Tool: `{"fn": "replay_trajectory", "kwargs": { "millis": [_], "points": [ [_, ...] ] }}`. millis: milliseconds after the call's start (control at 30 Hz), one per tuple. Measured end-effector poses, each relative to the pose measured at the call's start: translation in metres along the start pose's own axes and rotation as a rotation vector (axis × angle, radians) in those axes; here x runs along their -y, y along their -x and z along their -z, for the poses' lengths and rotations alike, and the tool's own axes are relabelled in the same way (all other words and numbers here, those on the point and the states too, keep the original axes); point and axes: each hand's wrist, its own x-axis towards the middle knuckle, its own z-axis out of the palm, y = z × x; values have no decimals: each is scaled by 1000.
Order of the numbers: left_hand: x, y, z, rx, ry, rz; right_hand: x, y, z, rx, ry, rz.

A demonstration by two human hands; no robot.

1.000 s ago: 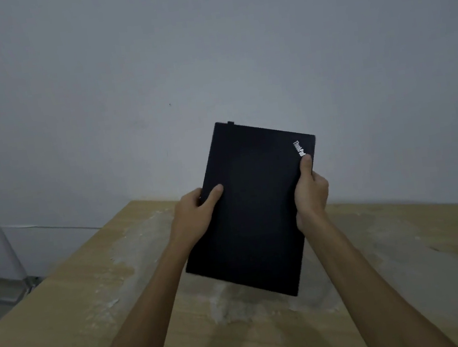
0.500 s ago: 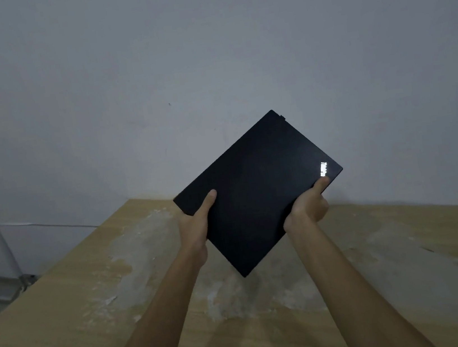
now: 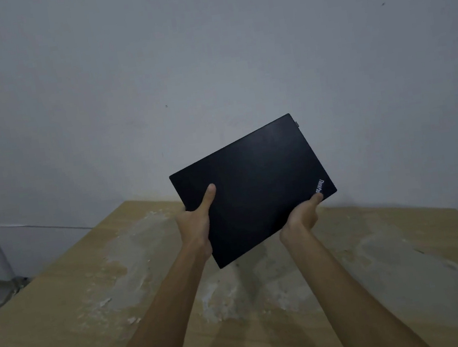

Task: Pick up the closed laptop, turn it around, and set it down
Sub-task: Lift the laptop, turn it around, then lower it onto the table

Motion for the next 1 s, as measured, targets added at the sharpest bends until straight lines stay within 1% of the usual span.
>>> {"fn": "replay_trajectory", "kwargs": {
  "millis": [100,200,267,333,400,467,533,567,633,767,1000],
  "points": [
    [-11,-7,1,16,-1,-3,11,-9,12,84,91,64],
    [-20,-13,5,42,-22,-8,37,-21,28,56,240,282],
    [-24,-17,9,68,-41,-6,54,-26,38,44,415,437],
    [-24,-21,11,99,-65,-2,68,-31,46,110,612,559],
    [-22,-23,11,132,-95,12,79,-34,47,239,796,619],
    [-17,-25,9,164,-124,26,87,-36,46,367,915,629],
    [-11,-26,7,187,-152,33,92,-41,45,451,921,616],
    [-9,-27,6,200,-166,36,93,-43,46,462,912,622],
    [-2,-27,3,225,-187,42,92,-48,51,451,902,648],
    [16,-33,-4,248,-249,34,80,-65,68,362,897,672],
    [62,-70,-23,218,-509,-129,51,-112,95,220,1004,556]
  ]
}}
